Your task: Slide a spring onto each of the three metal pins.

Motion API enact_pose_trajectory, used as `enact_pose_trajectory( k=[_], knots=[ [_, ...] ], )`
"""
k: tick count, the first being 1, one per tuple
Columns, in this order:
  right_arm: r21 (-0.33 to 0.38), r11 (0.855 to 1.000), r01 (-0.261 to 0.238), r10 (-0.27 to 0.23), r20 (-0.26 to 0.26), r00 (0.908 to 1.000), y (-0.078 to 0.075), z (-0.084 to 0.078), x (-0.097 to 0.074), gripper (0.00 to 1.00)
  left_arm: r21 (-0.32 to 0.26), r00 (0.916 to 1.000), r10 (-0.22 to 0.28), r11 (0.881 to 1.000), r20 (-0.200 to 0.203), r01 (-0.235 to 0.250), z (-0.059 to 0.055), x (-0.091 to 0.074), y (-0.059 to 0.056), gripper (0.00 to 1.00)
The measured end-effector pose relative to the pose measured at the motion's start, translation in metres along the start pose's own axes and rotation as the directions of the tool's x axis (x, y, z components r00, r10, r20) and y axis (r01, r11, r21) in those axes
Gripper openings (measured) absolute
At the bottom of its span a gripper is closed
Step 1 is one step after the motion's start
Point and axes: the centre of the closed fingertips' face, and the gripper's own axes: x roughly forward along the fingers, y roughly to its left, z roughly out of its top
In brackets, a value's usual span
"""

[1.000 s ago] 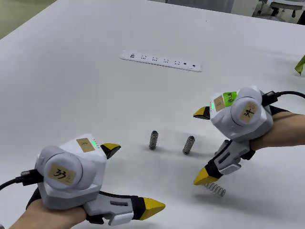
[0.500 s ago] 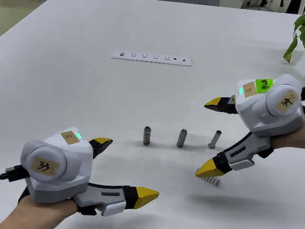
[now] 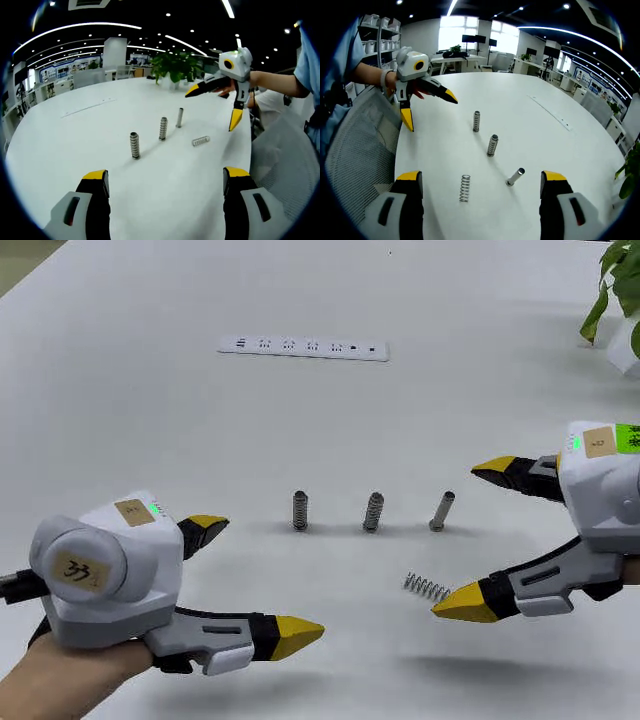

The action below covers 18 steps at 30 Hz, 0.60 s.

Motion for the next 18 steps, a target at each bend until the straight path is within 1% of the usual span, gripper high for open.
enact_pose_trajectory(
  k=[6,9,11,14,16,18],
  knots=[
    [0.05,0.998,0.031,-0.031,0.002,0.9995,0.005,-0.014,-0.01,0.99,0.015,0.9999,-0.01,1.0,-0.003,0.01,0.001,0.001,0.0,0.96],
    [0.093,0.994,0.05,-0.05,-0.008,0.9987,0.006,-0.026,-0.015,0.99,0.027,0.9997,-0.017,0.999,-0.015,0.017,0.0,0.002,0.0,0.96],
    [0.111,0.992,0.06,-0.061,-0.002,0.9982,0.007,-0.03,-0.017,0.99,0.03,0.9996,-0.02,0.999,-0.019,0.021,-0.001,0.002,0.0,0.96],
    [0.13,0.989,0.074,-0.075,0.001,0.9972,0.007,-0.032,-0.02,0.99,0.031,0.9994,-0.028,0.999,-0.021,0.028,0.0,0.003,0.0,0.96],
    [0.139,0.987,0.081,-0.083,0.008,0.9965,0.005,-0.032,-0.021,0.99,0.043,0.9988,-0.039,0.998,-0.028,0.04,0.001,0.005,-0.002,0.96],
    [0.149,0.985,0.093,-0.096,0.018,0.9952,0.004,-0.031,-0.021,0.99,0.068,0.9974,-0.065,0.995,-0.03,0.067,0.005,0.008,-0.008,0.92]
  ],
)
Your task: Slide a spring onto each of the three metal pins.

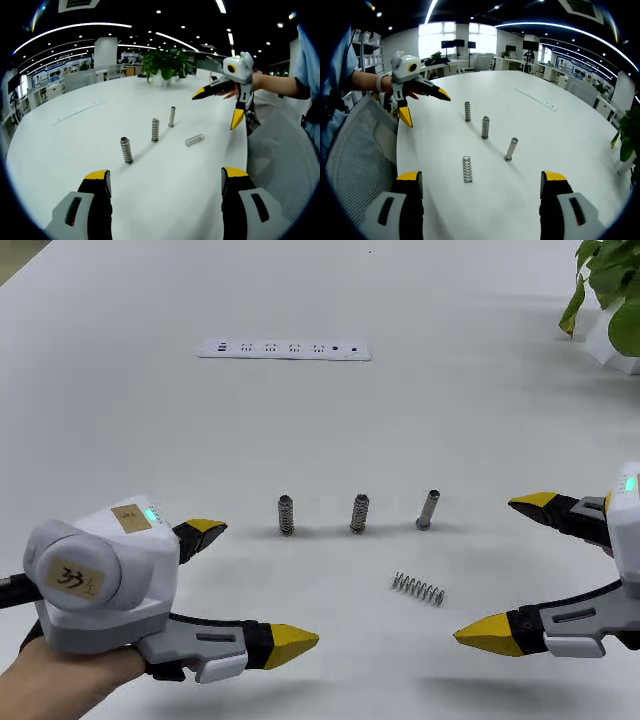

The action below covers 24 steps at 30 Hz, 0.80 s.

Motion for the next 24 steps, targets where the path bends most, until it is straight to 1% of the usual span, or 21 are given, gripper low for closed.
enact_pose_trajectory(
  k=[1,2,4,6,8,10,12,13,14,16,17,18,19,21,22,23,24],
  knots=[
    [0.01,1.0,0.003,-0.003,0.006,1.0,0.0,0.0,0.0,0.99,0.024,0.9993,-0.038,0.999,0.0,0.038,0.006,0.003,-0.009,0.9],
    [0.016,1.0,0.006,-0.006,0.012,0.9999,0.001,0.001,0.0,0.99,0.044,0.9983,-0.058,0.997,-0.003,0.058,0.01,0.006,-0.014,0.88],
    [0.028,1.0,0.011,-0.012,0.017,0.9998,0.001,-0.001,-0.001,0.99,0.091,0.997,-0.076,0.993,-0.017,0.077,0.014,0.012,-0.017,0.88],
    [0.047,0.999,0.021,-0.022,0.026,0.9994,0.001,-0.004,-0.003,0.99,0.124,0.993,-0.115,0.985,-0.028,0.118,0.021,0.021,-0.029,0.87],
    [0.059,0.998,0.025,-0.027,0.032,0.9991,0.003,-0.005,-0.005,0.99,0.14,0.9907,-0.132,0.981,-0.034,0.136,0.026,0.029,-0.034,0.86],
    [0.068,0.997,0.029,-0.032,0.032,0.999,0.004,-0.009,-0.008,0.99,0.171,0.9858,-0.162,0.971,-0.046,0.167,0.031,0.039,-0.039,0.85],
    [0.075,0.997,0.034,-0.036,0.03,0.9989,0.005,-0.012,-0.011,0.99,0.214,0.9769,-0.202,0.953,-0.07,0.212,0.034,0.048,-0.047,0.84],
    [0.079,0.996,0.036,-0.039,0.03,0.9988,0.006,-0.014,-0.014,0.99,0.234,0.9719,-0.217,0.944,-0.091,0.233,0.035,0.052,-0.051,0.83],
    [0.082,0.996,0.042,-0.044,0.028,0.9986,0.006,-0.016,-0.016,0.99,0.253,0.9677,-0.229,0.935,-0.106,0.249,0.036,0.056,-0.054,0.81],
    [0.088,0.995,0.051,-0.054,0.029,0.9981,0.005,-0.019,-0.019,0.99,0.274,0.9598,-0.246,0.922,-0.135,0.275,0.037,0.061,-0.059,0.79],
    [0.097,0.994,0.057,-0.06,0.031,0.9977,0.005,-0.02,-0.021,0.99,0.296,0.9538,-0.259,0.909,-0.152,0.294,0.04,0.066,-0.062,0.78],
    [0.104,0.993,0.058,-0.062,0.034,0.9975,0.006,-0.021,-0.022,0.99,0.302,0.9506,-0.267,0.904,-0.159,0.304,0.041,0.068,-0.064,0.76],
    [0.108,0.992,0.058,-0.062,0.035,0.9974,0.007,-0.023,-0.024,0.99,0.313,0.9447,-0.274,0.895,-0.181,0.319,0.041,0.072,-0.065,0.74],
    [0.115,0.991,0.063,-0.067,0.033,0.9972,0.009,-0.027,-0.026,0.99,0.334,0.9361,-0.278,0.88,-0.216,0.338,0.04,0.08,-0.065,0.69],
    [0.121,0.991,0.064,-0.068,0.033,0.9971,0.01,-0.028,-0.027,0.99,0.35,0.9316,-0.276,0.87,-0.237,0.347,0.038,0.083,-0.065,0.68],
    [0.131,0.989,0.065,-0.071,0.035,0.9969,0.011,-0.03,-0.028,0.98,0.379,0.926,-0.264,0.855,-0.27,0.354,0.037,0.087,-0.065,0.65],
    [0.137,0.988,0.067,-0.073,0.035,0.9967,0.011,-0.032,-0.028,0.98,0.398,0.9205,-0.27,0.84,-0.282,0.369,0.036,0.09,-0.067,0.62]
  ],
)
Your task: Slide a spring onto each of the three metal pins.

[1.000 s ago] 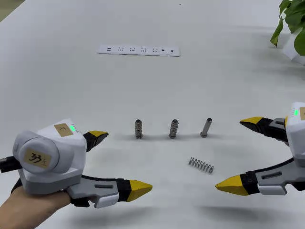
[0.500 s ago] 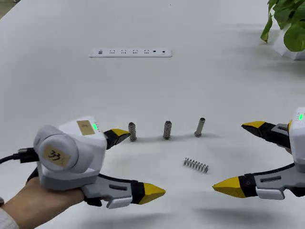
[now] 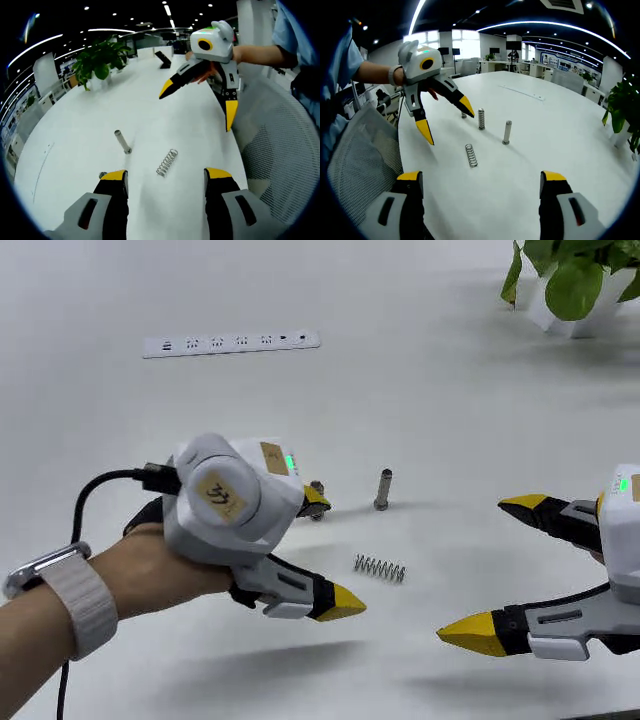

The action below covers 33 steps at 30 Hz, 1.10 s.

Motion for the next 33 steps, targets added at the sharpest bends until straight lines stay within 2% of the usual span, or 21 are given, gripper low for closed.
enact_pose_trajectory(
  k=[2,3,4,5,6,8,9,11,15,17,20,24,27,28,29,33],
  knots=[
    [0.011,1.0,0.003,-0.003,0.002,1.0,0.001,-0.003,-0.001,0.98,0.0,0.9999,-0.008,1.0,-0.012,0.008,0.0,0.008,0.0,0.57],
    [0.02,1.0,0.006,-0.006,0.006,1.0,0.001,-0.004,-0.002,0.98,-0.002,0.9993,-0.035,0.999,-0.015,0.035,0.0,0.014,-0.002,0.56],
    [0.025,1.0,0.008,-0.008,0.008,0.9999,0.001,-0.005,-0.003,0.98,-0.008,0.9978,-0.054,0.999,-0.04,0.053,-0.003,0.018,-0.004,0.55],
    [0.031,0.999,0.01,-0.01,0.011,0.9999,0.002,-0.006,-0.005,0.98,0.025,0.9944,-0.063,0.998,-0.084,0.066,-0.006,0.022,-0.005,0.52],
    [0.034,0.999,0.011,-0.012,0.012,0.9999,0.002,-0.007,-0.005,0.98,0.051,0.9929,-0.068,0.996,-0.097,0.073,-0.006,0.024,-0.006,0.48],
    [0.046,0.999,0.017,-0.018,0.02,0.9996,0.002,-0.008,-0.008,0.98,0.057,0.9895,-0.081,0.994,-0.12,0.089,-0.007,0.031,-0.008,0.43],
    [0.052,0.998,0.02,-0.021,0.022,0.9995,0.002,-0.009,-0.009,0.98,0.047,0.987,-0.088,0.994,-0.134,0.095,-0.009,0.034,-0.007,0.43],
    [0.058,0.998,0.025,-0.027,0.025,0.9993,0.002,-0.01,-0.01,0.98,0.077,0.9836,-0.082,0.992,-0.161,0.096,-0.012,0.036,-0.003,0.42],
    [0.073,0.997,0.031,-0.033,0.028,0.9991,0.004,-0.013,-0.012,0.97,0.048,0.9741,-0.104,0.992,-0.201,0.116,-0.018,0.041,0.001,0.36],
    [0.078,0.996,0.033,-0.036,0.03,0.9989,0.004,-0.014,-0.012,0.97,0.06,0.9703,-0.099,0.992,-0.221,0.115,-0.021,0.042,0.004,0.35],
    [0.082,0.996,0.034,-0.037,0.032,0.9988,0.005,-0.014,-0.012,0.97,0.061,0.9675,-0.106,0.991,-0.229,0.123,-0.02,0.044,0.004,0.32],
    [0.086,0.996,0.03,-0.033,0.03,0.999,0.008,-0.015,-0.012,0.96,0.061,0.9656,-0.117,0.989,-0.232,0.135,-0.017,0.046,0.001,0.21],
    [0.085,0.996,0.029,-0.032,0.033,0.999,0.01,-0.014,-0.01,0.96,0.099,0.9586,-0.114,0.985,-0.261,0.144,-0.02,0.047,-0.001,0.21],
    [0.089,0.996,0.028,-0.031,0.035,0.9989,0.01,-0.014,-0.01,0.96,0.099,0.9602,-0.124,0.983,-0.25,0.152,-0.018,0.047,-0.002,0.2],
    [0.091,0.995,0.028,-0.032,0.038,0.9988,0.01,-0.013,-0.01,0.96,0.096,0.9579,-0.126,0.983,-0.258,0.155,-0.019,0.046,0.0,0.19],
    [0.091,0.995,0.027,-0.03,0.034,0.999,0.012,-0.013,-0.009,0.96,0.105,0.9574,-0.13,0.981,-0.258,0.162,-0.02,0.046,0.0,0.17]
  ],
)
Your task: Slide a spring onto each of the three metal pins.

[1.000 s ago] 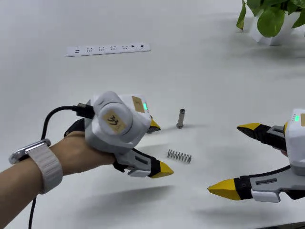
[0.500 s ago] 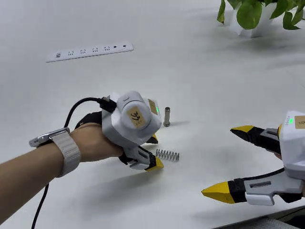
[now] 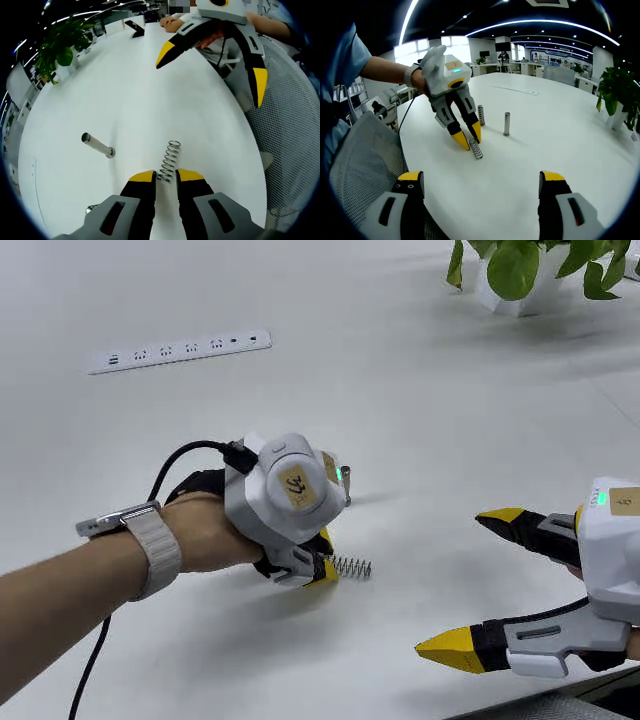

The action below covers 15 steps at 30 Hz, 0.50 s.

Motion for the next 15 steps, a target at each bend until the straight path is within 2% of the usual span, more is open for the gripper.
enact_pose_trajectory(
  k=[2,5,8,11,15],
  knots=[
    [-0.005,1.0,0.0,0.0,-0.002,1.0,0.0007,0.0002,0.0006,0.96,-0.017,1.0,-0.006,1.0,0.002,0.006,-0.0002,-0.0002,-0.0008,0.17],
    [0.0,1.0,-0.003,0.003,-0.001,1.0,0.0013,0.0007,0.0014,0.96,-0.011,1.0,-0.008,1.0,-0.003,0.008,0.0001,-0.0006,-0.0016,0.18],
    [-0.002,1.0,-0.004,0.004,-0.003,1.0,0.0018,0.0007,0.0029,0.96,0.021,0.9995,-0.013,1.0,-0.029,0.014,-0.0011,-0.0003,-0.0014,0.17],
    [0.0,1.0,-0.011,0.011,-0.001,0.9999,0.0044,0.0017,0.0046,0.96,0.072,0.9971,-0.02,0.997,-0.073,0.025,-0.0037,-0.0008,-0.0025,0.13],
    [-0.001,1.0,-0.017,0.017,-0.001,0.9998,0.0072,0.0028,0.0076,0.96,0.083,0.9954,-0.02,0.996,-0.094,0.028,-0.0034,-0.0004,-0.0035,0.12]
  ],
)
